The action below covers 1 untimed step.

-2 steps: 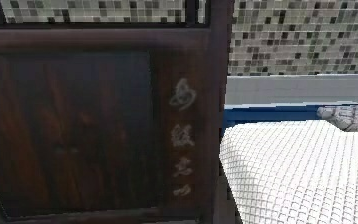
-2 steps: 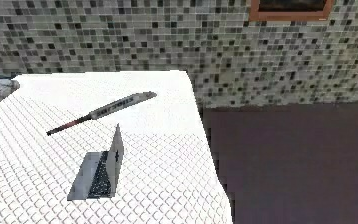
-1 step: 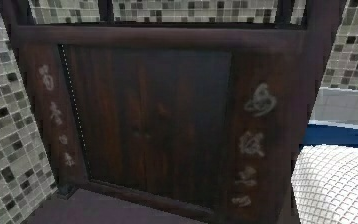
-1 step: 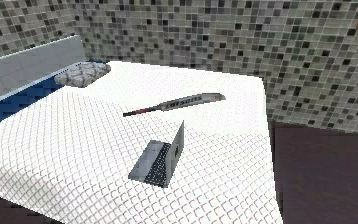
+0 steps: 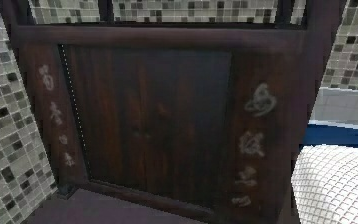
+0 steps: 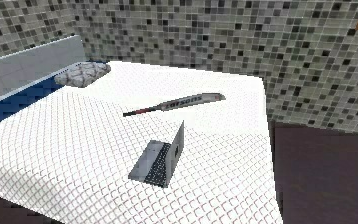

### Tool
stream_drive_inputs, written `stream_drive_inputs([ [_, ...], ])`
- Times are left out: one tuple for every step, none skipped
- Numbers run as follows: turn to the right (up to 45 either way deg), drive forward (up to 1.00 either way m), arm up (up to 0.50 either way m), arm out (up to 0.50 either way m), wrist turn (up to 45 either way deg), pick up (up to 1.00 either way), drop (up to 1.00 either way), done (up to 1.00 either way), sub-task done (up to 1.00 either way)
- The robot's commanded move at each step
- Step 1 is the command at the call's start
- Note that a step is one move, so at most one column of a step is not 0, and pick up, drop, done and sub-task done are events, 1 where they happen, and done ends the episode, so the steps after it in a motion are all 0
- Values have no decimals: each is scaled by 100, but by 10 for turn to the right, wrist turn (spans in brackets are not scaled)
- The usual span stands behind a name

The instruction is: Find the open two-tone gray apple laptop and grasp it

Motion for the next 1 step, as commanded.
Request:
stream_drive_inputs([
  [0,0,20,0,0,0,0,0,0],
])
